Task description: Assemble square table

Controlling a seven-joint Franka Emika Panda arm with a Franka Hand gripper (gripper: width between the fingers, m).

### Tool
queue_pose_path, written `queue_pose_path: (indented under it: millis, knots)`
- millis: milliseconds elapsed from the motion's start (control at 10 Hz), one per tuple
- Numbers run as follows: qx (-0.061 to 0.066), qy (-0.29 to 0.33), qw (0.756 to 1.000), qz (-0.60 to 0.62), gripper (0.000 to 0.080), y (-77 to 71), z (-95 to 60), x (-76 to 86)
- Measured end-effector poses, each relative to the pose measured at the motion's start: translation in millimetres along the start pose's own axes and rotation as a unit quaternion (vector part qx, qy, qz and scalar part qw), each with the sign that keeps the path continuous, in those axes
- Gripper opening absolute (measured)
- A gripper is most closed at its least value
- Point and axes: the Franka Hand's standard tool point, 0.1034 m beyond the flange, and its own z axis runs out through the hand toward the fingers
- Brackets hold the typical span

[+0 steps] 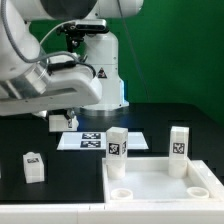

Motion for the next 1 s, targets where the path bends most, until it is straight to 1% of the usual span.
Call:
queue_pose_path:
  millis: [100, 200, 300, 400, 500, 700, 800, 900, 1000]
  knots:
    - [-0.007, 0.040, 0.999, -0.006, 0.0284, -5.3, -10.2, 7.5]
    - [-0.013, 0.075, 0.997, -0.025, 0.0284, -23.6, -37.4, 14.8]
    - [-0.016, 0.091, 0.995, -0.040, 0.0284, -41.1, -63.2, 22.8]
    - [-0.027, 0.138, 0.988, -0.061, 0.0284, -62.0, -83.9, 38.3]
    - [-0.030, 0.176, 0.982, -0.064, 0.0284, -67.4, -88.4, 41.5]
    - [-0.034, 0.268, 0.961, -0.061, 0.0284, -62.4, -91.7, 46.1]
    - [-0.040, 0.300, 0.951, -0.058, 0.0284, -66.4, -94.0, 47.9]
    - [-0.047, 0.354, 0.932, -0.071, 0.0284, -90.3, -105.7, 58.6]
    - [-0.053, 0.394, 0.913, -0.092, 0.0284, -120.3, -111.9, 64.2]
